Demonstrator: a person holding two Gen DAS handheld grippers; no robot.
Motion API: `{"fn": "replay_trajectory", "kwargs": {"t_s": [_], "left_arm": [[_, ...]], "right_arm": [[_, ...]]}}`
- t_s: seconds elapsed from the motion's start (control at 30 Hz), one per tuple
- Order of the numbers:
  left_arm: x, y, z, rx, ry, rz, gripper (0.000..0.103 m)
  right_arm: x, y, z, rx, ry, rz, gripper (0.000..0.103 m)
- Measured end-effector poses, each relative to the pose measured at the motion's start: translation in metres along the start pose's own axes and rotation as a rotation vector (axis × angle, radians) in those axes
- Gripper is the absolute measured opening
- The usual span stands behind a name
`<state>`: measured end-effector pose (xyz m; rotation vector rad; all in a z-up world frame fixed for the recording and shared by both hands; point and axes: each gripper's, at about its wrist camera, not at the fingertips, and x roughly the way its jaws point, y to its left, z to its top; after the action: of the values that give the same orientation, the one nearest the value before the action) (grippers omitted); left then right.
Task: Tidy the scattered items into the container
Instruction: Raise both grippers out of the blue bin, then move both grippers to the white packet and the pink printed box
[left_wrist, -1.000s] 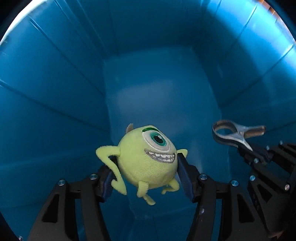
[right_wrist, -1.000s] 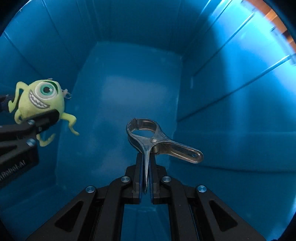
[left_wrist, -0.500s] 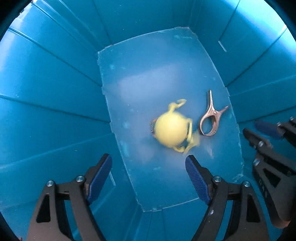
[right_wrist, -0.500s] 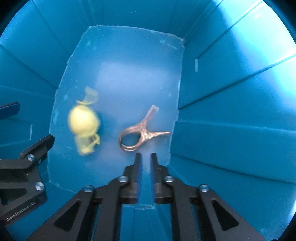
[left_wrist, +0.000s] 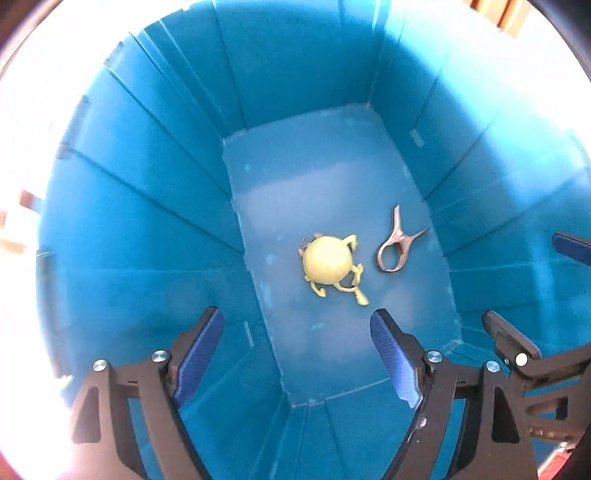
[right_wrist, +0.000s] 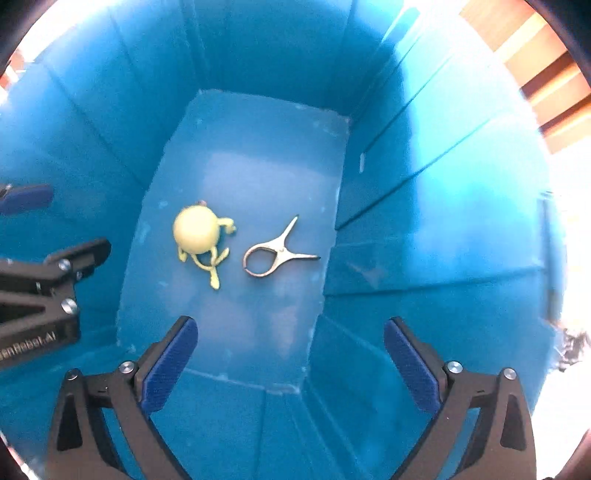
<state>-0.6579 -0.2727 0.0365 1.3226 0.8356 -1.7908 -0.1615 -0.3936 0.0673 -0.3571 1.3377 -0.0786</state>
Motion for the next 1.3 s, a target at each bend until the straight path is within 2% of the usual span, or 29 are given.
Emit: {"fn": "replay_trajectory", "kwargs": {"t_s": [0.2,0.37,0.5,0.7,0.9,1.1,1.3], "left_arm": [[-0.07,0.003,-0.041,0.004,-0.172,-0.03,0.082],[-0.111,0.014,-0.085,-0.015,-0.294,-0.033,0.082],[-0.137,0.031,-0.123,-0.033,-0.375,-0.027,0.082],[-0.157,0.069,-0.186,-0.048,-0.42,-0.02,0.082],[-0.165,0.129,-0.266,-0.083,-0.451,0.001,0.082],[-0.152,0.196,-0.341,-0.126,-0.456,0.039,0.082],[-0.117,0.246,-0.384,-0.189,-0.446,0.086,0.082]], "right_arm": [[-0.06,0.013,-0.04,-0.015,-0.168,-0.064,0.102],[-0.105,0.037,-0.072,-0.031,-0.309,-0.108,0.102],[-0.132,0.062,-0.095,-0.04,-0.379,-0.129,0.102],[-0.166,0.115,-0.121,-0.047,-0.432,-0.12,0.102],[-0.192,0.191,-0.147,-0.019,-0.499,-0.07,0.103],[-0.196,0.281,-0.164,0.0,-0.523,0.025,0.103],[-0.18,0.361,-0.173,-0.029,-0.525,0.122,0.103]]}}
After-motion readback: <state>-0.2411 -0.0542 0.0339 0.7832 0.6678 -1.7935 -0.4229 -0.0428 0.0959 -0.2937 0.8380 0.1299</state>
